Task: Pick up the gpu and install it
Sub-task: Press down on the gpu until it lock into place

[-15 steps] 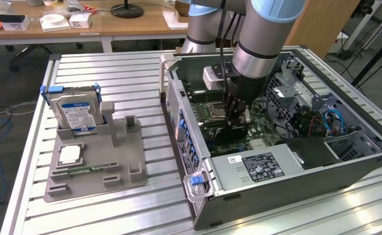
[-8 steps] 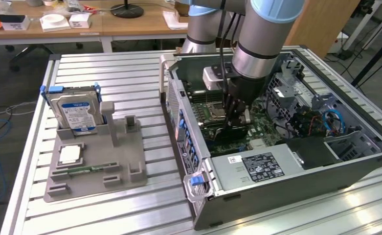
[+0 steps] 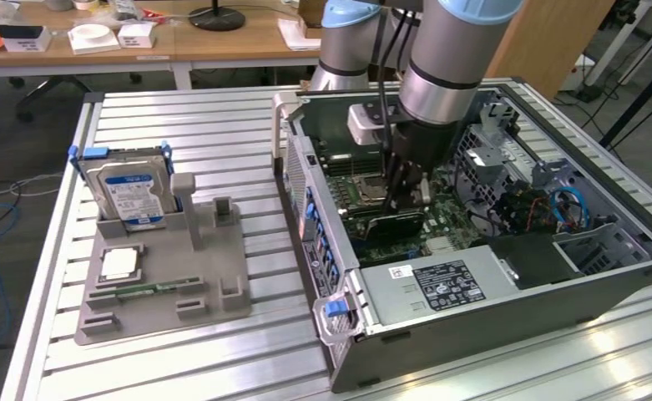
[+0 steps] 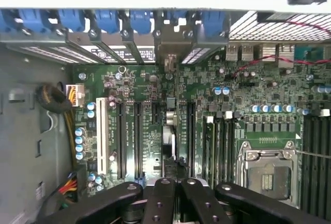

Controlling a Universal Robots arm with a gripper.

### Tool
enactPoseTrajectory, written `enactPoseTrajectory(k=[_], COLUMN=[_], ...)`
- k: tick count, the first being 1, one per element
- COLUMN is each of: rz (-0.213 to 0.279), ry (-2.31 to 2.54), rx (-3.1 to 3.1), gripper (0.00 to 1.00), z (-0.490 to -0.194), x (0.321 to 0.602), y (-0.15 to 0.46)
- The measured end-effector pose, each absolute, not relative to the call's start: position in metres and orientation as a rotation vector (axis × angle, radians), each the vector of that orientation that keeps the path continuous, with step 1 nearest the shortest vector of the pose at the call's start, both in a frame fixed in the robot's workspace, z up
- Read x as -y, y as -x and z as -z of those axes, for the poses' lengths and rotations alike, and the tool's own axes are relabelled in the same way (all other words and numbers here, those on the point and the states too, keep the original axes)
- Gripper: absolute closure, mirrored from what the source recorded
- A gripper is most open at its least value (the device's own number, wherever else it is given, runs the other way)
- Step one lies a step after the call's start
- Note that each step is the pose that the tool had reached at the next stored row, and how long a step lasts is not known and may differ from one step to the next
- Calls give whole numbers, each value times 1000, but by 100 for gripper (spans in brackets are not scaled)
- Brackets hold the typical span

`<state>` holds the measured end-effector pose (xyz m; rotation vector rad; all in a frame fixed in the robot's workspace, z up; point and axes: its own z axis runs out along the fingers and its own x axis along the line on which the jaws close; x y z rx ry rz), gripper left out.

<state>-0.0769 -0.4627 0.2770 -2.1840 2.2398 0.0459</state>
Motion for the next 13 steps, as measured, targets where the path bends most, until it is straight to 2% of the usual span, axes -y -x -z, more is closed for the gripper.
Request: enactPoseTrajectory(k=[13], rz=[-46], ry=[2184], rx=[-2240], gripper=[89], z=[-286], x=[463], y=[98])
